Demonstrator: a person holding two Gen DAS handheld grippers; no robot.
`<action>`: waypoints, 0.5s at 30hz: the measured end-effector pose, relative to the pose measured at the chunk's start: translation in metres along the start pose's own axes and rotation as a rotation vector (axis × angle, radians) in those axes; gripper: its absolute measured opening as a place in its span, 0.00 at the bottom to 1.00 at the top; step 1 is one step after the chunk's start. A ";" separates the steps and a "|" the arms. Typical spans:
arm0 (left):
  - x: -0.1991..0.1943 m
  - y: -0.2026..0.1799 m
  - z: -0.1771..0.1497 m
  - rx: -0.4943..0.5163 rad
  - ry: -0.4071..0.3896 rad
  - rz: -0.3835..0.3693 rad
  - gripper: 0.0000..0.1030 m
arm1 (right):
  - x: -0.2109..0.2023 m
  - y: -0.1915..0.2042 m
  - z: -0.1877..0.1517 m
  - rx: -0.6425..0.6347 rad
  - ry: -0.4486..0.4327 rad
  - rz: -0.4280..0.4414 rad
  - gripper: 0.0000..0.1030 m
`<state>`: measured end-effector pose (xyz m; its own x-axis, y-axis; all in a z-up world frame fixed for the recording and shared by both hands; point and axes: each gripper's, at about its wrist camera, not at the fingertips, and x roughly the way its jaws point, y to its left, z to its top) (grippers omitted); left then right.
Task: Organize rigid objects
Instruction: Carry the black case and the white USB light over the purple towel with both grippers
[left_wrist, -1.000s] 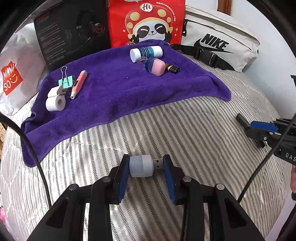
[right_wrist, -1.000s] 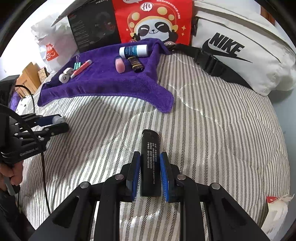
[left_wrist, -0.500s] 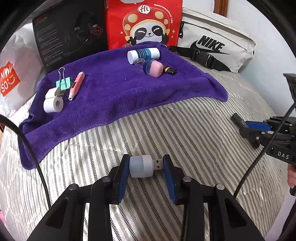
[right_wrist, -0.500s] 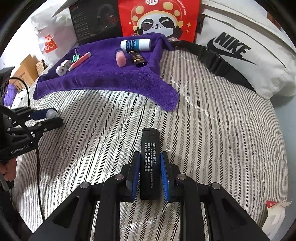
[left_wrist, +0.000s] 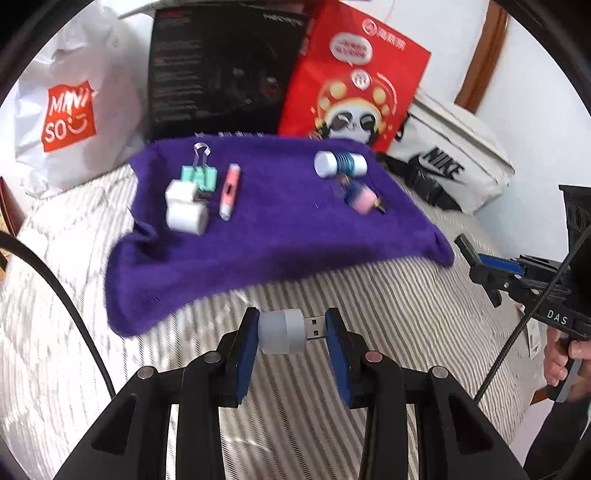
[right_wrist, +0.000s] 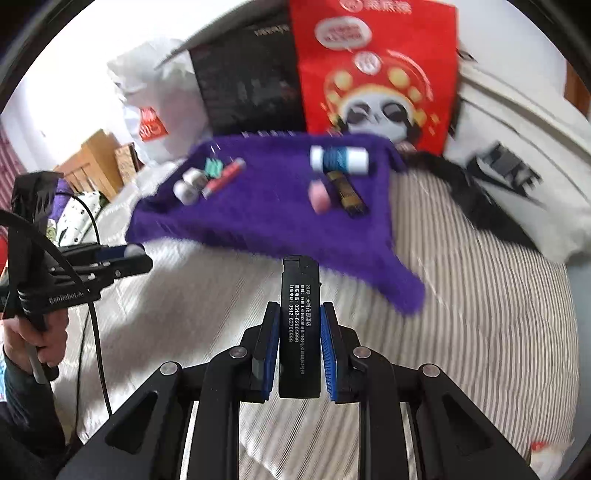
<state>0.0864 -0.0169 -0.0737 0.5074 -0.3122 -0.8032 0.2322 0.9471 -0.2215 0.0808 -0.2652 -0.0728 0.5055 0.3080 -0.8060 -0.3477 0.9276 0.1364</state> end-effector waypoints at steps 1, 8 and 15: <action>-0.002 0.004 0.006 0.003 -0.007 0.008 0.33 | 0.001 0.004 0.010 -0.013 -0.011 0.003 0.21; -0.007 0.017 0.053 0.026 -0.063 0.050 0.33 | 0.011 0.012 0.067 -0.037 -0.061 0.026 0.21; -0.004 0.027 0.090 0.050 -0.086 0.061 0.33 | 0.028 0.005 0.118 -0.018 -0.095 0.027 0.21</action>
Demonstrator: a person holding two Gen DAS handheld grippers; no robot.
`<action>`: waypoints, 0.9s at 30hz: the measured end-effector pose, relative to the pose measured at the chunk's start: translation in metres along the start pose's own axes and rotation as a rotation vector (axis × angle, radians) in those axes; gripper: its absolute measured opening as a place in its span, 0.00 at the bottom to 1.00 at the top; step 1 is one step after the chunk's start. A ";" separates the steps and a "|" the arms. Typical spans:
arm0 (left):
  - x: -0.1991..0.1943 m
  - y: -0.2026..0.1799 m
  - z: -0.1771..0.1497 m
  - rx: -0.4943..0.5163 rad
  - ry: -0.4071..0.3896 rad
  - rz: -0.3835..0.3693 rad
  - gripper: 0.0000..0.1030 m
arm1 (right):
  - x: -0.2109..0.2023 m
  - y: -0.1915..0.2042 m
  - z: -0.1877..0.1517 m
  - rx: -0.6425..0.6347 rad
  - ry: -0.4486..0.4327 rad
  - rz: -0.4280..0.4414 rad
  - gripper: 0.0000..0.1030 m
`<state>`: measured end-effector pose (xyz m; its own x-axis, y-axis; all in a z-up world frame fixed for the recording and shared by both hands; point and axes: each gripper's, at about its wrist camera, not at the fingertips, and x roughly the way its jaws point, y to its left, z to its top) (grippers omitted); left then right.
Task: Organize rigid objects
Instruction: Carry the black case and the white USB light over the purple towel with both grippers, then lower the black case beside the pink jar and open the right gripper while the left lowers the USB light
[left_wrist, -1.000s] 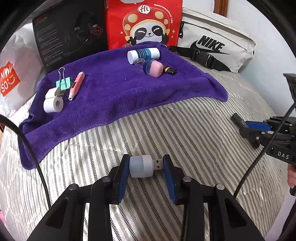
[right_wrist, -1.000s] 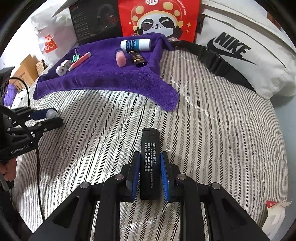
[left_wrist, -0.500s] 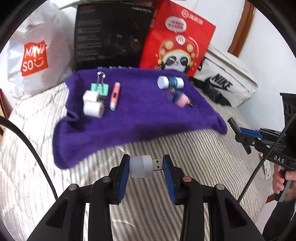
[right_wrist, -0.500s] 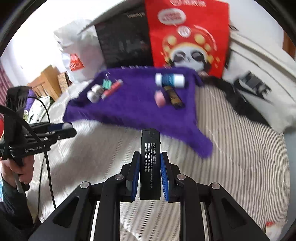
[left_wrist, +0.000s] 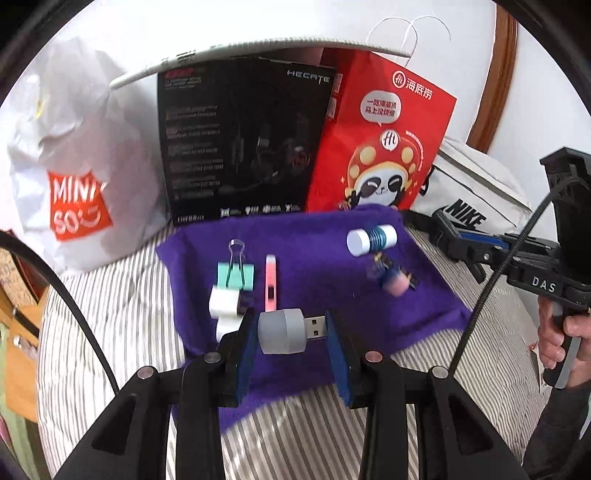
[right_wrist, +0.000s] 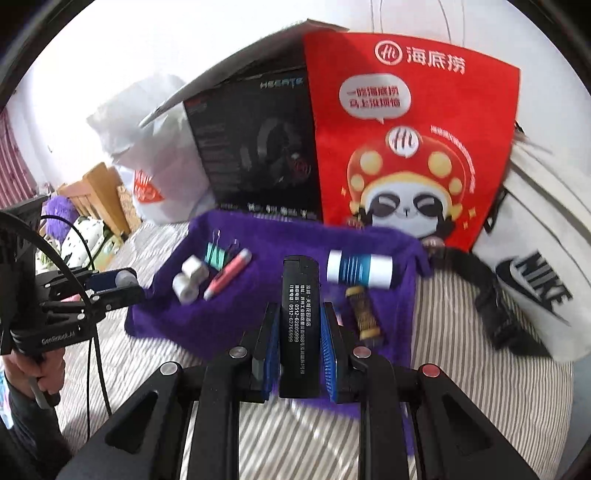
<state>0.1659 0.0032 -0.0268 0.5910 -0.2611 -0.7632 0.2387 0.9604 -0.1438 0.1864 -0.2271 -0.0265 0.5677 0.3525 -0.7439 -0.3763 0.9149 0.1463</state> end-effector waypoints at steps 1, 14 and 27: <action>0.002 0.000 0.005 0.008 0.000 0.007 0.33 | 0.002 0.000 0.006 -0.001 -0.006 -0.002 0.21; 0.034 0.005 0.031 0.062 0.016 -0.006 0.33 | 0.038 -0.005 0.024 -0.025 0.049 0.034 0.21; 0.057 0.033 0.028 0.009 0.071 -0.006 0.33 | 0.089 -0.002 0.002 -0.059 0.207 0.099 0.21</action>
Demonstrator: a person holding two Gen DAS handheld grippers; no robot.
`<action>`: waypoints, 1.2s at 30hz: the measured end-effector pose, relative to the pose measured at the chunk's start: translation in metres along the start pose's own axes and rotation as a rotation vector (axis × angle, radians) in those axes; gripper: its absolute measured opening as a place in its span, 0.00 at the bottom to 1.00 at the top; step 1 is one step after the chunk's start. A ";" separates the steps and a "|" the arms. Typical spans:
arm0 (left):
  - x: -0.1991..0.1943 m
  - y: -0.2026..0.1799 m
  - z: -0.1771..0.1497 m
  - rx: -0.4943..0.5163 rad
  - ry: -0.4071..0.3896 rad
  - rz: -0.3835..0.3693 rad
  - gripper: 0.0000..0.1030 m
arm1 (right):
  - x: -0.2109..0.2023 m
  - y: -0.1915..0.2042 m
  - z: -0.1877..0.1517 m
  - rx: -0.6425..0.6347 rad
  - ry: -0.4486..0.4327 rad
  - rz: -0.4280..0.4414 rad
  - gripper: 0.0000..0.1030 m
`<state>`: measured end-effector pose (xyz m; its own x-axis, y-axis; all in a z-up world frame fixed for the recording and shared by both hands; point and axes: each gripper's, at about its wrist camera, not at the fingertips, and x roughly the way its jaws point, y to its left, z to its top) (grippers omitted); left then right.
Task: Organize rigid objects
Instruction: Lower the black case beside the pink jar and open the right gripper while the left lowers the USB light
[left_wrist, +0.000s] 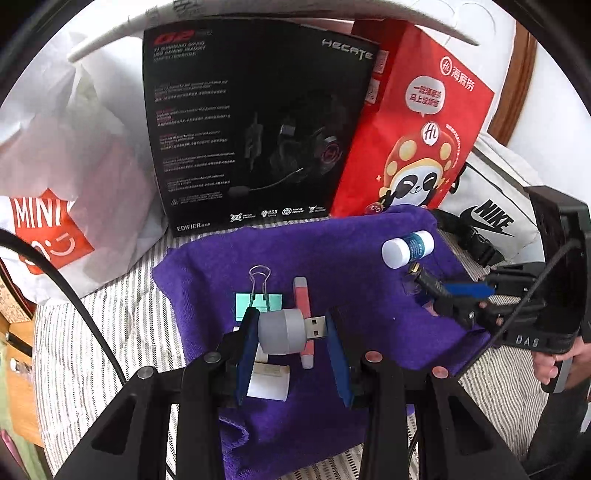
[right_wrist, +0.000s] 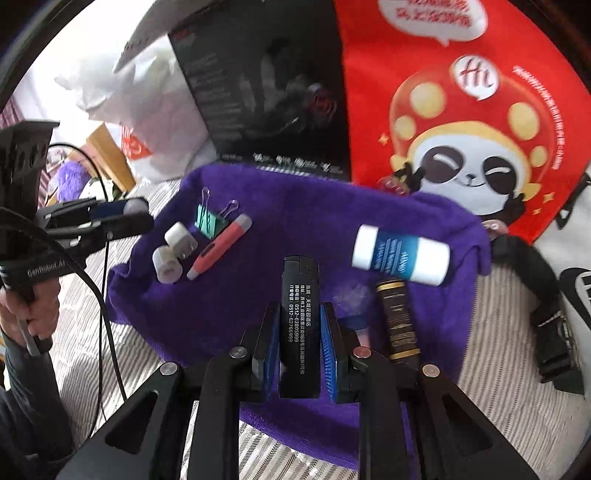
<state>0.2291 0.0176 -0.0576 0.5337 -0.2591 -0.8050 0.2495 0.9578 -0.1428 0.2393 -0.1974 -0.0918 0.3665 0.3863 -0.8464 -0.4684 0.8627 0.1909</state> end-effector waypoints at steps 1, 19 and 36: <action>0.001 0.000 0.000 -0.001 0.002 0.000 0.33 | 0.003 0.002 -0.001 -0.006 0.009 0.004 0.21; 0.003 -0.001 -0.002 0.008 0.018 -0.011 0.33 | 0.043 0.007 -0.004 -0.026 0.098 -0.106 0.21; 0.008 0.000 -0.004 0.012 0.043 -0.009 0.33 | 0.051 0.002 -0.003 -0.017 0.085 -0.123 0.24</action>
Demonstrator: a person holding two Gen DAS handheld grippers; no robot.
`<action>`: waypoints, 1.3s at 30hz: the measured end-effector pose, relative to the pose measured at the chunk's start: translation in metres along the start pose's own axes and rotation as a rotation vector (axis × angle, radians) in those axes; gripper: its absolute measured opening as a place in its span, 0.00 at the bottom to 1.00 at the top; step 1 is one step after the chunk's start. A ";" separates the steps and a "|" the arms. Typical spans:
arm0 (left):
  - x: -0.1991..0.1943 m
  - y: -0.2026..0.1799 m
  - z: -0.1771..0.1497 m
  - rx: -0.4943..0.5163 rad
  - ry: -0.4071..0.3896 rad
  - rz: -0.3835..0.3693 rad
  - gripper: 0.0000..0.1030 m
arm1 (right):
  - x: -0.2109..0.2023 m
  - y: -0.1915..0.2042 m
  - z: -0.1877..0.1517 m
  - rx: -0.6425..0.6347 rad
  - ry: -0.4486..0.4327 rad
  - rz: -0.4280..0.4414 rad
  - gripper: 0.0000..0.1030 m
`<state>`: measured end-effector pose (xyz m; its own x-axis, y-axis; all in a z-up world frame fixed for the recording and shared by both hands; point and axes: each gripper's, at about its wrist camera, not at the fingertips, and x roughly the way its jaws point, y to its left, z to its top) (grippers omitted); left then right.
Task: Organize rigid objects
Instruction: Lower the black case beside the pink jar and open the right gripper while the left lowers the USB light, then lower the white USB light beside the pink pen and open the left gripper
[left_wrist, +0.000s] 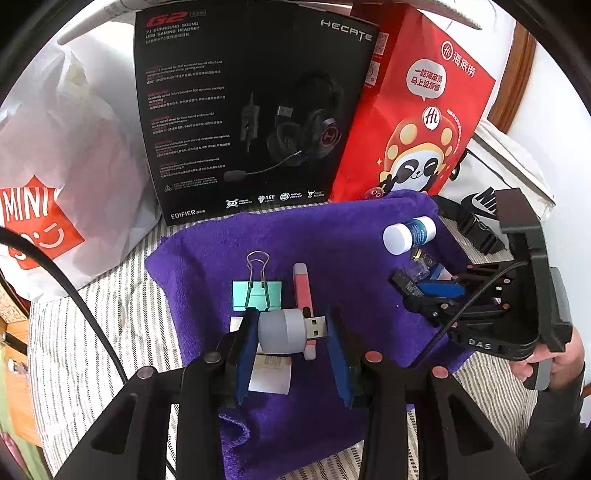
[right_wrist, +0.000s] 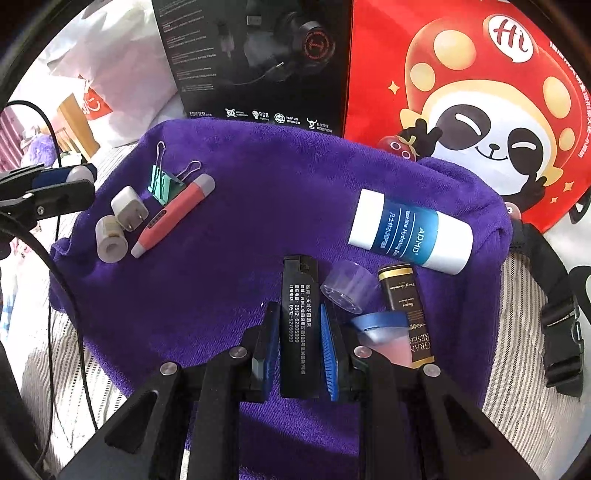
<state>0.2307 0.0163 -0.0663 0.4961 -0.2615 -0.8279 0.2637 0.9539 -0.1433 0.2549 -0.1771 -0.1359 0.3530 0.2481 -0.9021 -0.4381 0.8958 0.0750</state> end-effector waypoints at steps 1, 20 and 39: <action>0.001 0.000 0.000 0.001 0.003 0.000 0.33 | -0.001 -0.002 0.000 0.009 0.005 0.025 0.30; 0.050 -0.043 -0.017 0.129 0.171 -0.005 0.33 | -0.073 -0.058 0.001 0.167 -0.151 0.034 0.41; 0.059 -0.056 -0.029 0.215 0.237 0.048 0.33 | -0.078 -0.061 -0.001 0.168 -0.150 0.033 0.41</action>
<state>0.2215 -0.0482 -0.1226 0.3128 -0.1509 -0.9377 0.4256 0.9049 -0.0037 0.2530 -0.2518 -0.0704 0.4650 0.3188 -0.8259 -0.3117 0.9322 0.1843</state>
